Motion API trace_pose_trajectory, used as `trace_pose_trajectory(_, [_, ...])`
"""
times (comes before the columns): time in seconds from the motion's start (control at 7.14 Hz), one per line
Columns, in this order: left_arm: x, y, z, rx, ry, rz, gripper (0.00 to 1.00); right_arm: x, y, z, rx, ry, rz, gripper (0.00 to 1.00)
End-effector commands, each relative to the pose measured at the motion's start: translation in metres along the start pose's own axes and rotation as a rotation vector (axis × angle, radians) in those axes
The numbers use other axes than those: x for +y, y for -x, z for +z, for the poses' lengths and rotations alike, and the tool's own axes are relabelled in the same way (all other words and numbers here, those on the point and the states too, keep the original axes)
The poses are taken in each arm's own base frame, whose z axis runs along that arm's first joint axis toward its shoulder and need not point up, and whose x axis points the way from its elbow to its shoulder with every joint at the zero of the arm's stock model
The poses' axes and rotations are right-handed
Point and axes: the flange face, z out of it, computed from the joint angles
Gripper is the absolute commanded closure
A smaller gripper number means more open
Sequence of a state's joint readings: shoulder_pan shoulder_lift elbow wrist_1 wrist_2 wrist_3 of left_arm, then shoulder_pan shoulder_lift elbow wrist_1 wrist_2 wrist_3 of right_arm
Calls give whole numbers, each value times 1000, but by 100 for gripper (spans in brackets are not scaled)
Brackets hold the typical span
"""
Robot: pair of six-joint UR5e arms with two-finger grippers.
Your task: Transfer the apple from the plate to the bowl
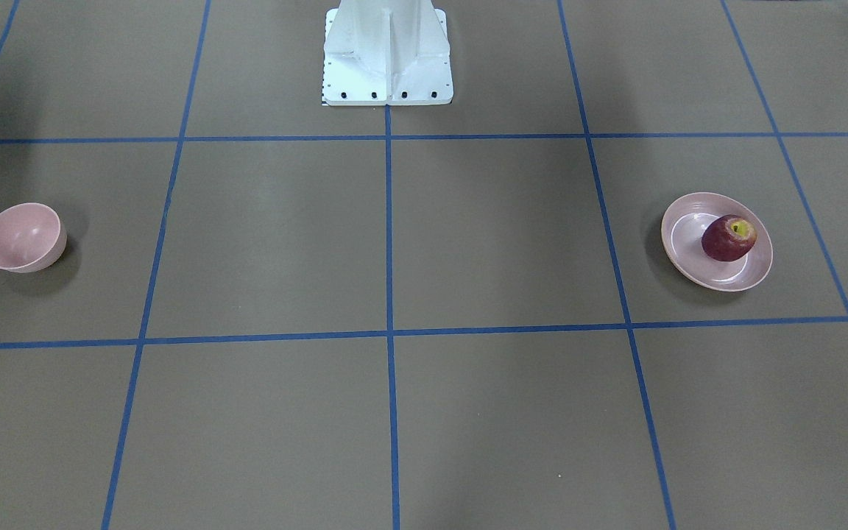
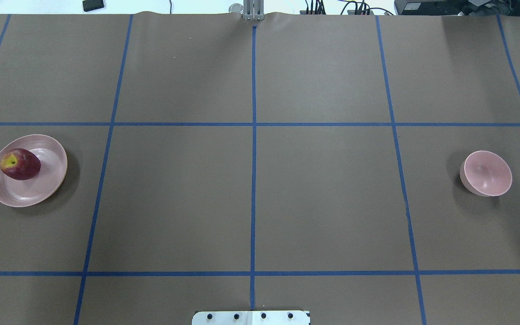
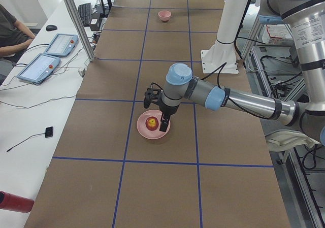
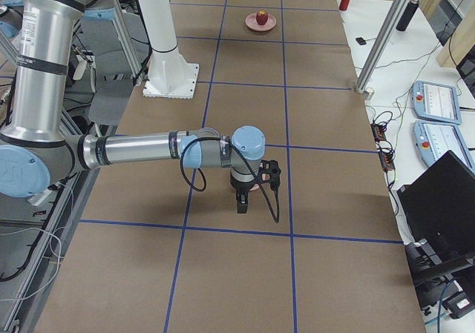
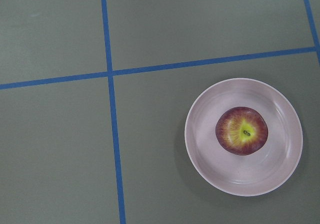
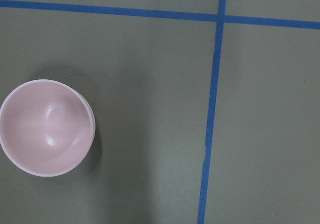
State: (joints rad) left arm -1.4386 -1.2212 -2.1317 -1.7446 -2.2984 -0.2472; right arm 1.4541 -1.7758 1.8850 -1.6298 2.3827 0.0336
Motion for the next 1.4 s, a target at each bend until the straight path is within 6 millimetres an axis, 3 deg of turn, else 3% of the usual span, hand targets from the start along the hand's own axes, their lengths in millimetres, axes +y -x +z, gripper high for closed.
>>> trace_pose_trajectory(0.0, [8,14,13,2,30,-23,2,-3,7,0,-22,-27,-5,0])
trace_pose_trajectory(0.28, [6,8,9,6,21,-23,2,-9,29,21,-9,-17,-2,0])
trace_pose_trajectory(0.42, [6,10,11,-3,23,-26,2,-10,26,36,-13,-20,-23,0])
trace_pose_trajectory(0.84, [6,9,8,-2,17,-25,2,-14,63,65,-32,-57,37,0])
trace_pose_trajectory(0.98, [5,10,9,-5,17,-25,2,-12,52,84,-26,-26,64,0])
trace_pose_trajectory(1.26, [4,5,3,-3,5,-16,2,-11,61,100,-35,-14,91,0])
